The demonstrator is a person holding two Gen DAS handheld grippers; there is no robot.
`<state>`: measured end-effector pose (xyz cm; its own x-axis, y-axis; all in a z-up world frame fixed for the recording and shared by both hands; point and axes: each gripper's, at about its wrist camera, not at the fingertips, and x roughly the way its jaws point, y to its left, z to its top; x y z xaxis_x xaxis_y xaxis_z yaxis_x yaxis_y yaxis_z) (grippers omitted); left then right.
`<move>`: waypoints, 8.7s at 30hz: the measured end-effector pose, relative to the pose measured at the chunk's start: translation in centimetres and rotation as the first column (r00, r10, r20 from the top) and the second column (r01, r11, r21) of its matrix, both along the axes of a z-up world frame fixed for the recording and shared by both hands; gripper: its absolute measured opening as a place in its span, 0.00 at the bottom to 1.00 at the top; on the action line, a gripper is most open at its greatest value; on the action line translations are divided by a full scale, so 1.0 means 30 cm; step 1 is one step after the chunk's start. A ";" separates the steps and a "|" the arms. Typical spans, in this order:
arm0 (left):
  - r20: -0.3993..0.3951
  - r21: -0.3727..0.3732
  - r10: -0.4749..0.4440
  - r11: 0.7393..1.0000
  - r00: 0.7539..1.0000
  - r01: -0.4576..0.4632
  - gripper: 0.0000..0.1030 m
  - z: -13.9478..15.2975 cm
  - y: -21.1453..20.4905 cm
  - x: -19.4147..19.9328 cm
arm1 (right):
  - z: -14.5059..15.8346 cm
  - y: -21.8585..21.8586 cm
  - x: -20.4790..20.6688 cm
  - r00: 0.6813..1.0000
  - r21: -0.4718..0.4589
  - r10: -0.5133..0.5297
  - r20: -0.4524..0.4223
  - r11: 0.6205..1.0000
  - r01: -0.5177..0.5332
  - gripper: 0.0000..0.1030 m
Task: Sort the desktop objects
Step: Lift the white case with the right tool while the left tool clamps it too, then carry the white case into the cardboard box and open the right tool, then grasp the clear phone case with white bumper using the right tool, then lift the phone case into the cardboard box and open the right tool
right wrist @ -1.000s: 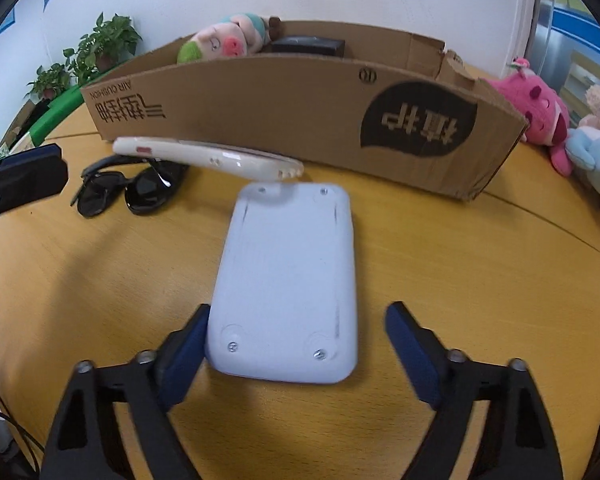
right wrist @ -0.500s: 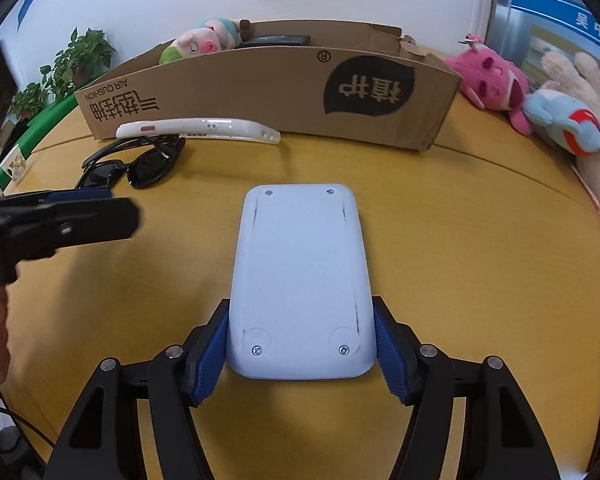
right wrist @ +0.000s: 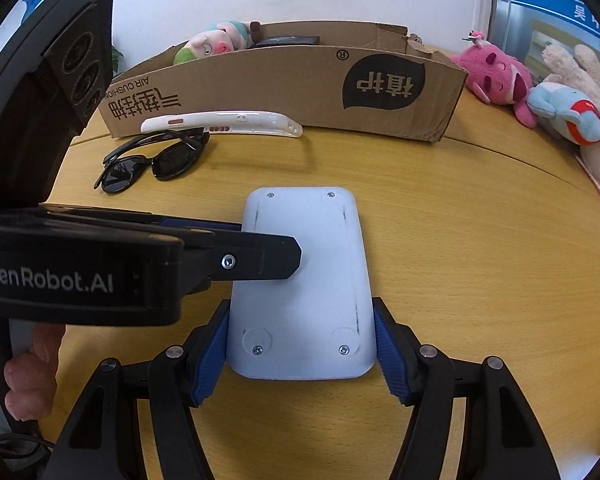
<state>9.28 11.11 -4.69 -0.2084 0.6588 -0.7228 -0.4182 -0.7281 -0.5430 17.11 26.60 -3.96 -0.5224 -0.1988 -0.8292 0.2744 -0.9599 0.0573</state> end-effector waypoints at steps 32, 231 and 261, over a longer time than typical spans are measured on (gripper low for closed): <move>-0.484 0.070 0.056 0.997 0.874 -0.025 0.34 0.816 -0.111 -0.255 | 0.746 -0.138 -0.266 0.882 0.048 0.086 -0.462 0.996 -0.072 0.62; -0.255 -0.041 0.058 0.997 0.965 -0.070 0.10 0.259 -0.216 -0.065 | 0.217 0.153 -0.146 0.973 -0.101 -0.127 -0.192 0.989 0.109 0.08; -0.409 -0.106 0.317 0.915 0.856 -0.390 0.09 0.527 -0.626 -0.495 | 0.550 -0.389 -0.745 0.941 -0.175 0.096 -0.326 0.972 -0.160 0.08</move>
